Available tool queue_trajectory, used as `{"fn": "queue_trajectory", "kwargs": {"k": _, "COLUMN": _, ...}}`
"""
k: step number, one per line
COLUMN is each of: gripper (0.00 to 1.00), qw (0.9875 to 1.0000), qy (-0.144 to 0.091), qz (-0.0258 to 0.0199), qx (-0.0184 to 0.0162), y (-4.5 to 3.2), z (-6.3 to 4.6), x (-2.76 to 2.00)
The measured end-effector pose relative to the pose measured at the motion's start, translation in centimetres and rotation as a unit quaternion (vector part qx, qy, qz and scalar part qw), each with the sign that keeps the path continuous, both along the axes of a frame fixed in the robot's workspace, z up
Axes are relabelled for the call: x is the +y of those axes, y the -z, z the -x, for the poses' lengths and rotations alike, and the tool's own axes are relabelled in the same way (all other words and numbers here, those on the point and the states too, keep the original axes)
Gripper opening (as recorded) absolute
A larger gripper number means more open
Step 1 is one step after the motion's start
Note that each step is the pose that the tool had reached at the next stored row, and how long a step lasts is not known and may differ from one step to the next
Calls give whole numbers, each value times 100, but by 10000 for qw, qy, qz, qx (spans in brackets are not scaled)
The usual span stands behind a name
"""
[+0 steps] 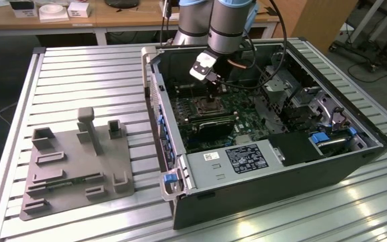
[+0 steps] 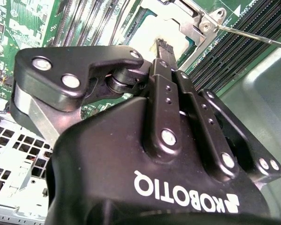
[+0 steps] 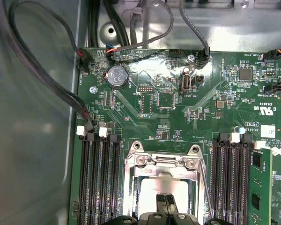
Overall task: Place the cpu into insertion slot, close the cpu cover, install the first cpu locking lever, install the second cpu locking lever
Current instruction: 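Install the first cpu locking lever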
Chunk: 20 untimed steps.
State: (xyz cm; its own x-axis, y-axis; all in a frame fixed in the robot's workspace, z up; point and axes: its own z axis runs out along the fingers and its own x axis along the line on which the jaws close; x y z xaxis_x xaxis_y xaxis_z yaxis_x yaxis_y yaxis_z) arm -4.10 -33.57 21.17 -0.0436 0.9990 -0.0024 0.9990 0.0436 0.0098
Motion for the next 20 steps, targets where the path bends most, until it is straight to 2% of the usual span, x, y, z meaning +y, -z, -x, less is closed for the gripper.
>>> {"fn": "queue_trajectory", "kwargs": {"k": 10, "gripper": 10, "qw": 10000, "qy": 0, "qz": -1, "qx": 6, "y": -1, "z": 0, "x": 0}}
{"fn": "queue_trajectory", "kwargs": {"k": 20, "gripper": 10, "qw": 10000, "qy": -3, "qz": 0, "qx": 16, "y": -130, "z": 0, "x": 1}}
